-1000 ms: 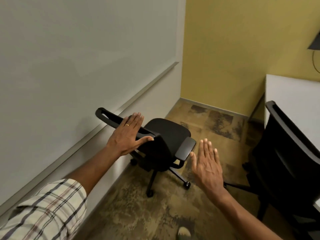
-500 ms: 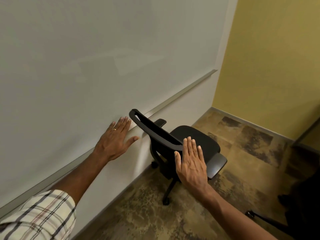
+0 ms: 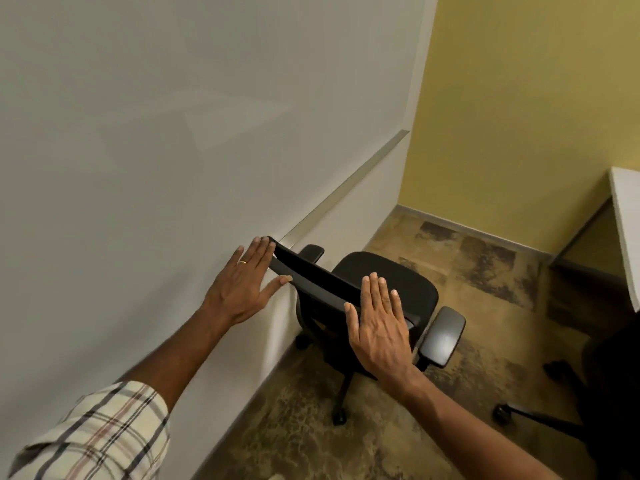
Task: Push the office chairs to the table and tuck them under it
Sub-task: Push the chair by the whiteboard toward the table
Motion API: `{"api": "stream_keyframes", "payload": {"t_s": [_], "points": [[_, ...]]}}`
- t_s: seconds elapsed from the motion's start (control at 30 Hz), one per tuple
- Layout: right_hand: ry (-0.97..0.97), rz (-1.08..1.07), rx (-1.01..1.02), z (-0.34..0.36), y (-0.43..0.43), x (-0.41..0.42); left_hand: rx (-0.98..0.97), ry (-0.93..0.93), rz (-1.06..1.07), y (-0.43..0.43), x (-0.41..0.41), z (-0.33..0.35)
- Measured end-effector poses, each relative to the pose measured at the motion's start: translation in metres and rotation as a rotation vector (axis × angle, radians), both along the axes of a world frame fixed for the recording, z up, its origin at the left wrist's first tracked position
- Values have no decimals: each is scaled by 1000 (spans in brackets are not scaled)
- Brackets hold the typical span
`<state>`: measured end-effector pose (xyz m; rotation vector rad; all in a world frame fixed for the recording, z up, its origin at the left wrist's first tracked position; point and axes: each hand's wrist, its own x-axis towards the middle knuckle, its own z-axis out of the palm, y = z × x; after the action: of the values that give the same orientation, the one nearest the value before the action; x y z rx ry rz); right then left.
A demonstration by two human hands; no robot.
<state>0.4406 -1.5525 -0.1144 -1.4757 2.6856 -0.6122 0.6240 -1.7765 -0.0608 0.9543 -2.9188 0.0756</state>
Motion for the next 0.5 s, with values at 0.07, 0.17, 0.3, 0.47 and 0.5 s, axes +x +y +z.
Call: {"api": "stream_keyframes", "payload": {"t_s": [0.07,0.17,0.3,0.47,0.5], "points": [[12,-46,22,-7,-15,4,17,-7,-56,-22,-11,-3],[11,-139,42,-15,-37,9,49,-50,-130,-61,-30,-9],[55,-249,28,-13,-49,1,75,-147,-200,-91,-42,-22],[-2,-329,43,-11,-62,19,103,-109,-374,-128,-49,-35],[13,-355,68,-14,-56,17,137,-109,-430,-129,-62,-40]]}}
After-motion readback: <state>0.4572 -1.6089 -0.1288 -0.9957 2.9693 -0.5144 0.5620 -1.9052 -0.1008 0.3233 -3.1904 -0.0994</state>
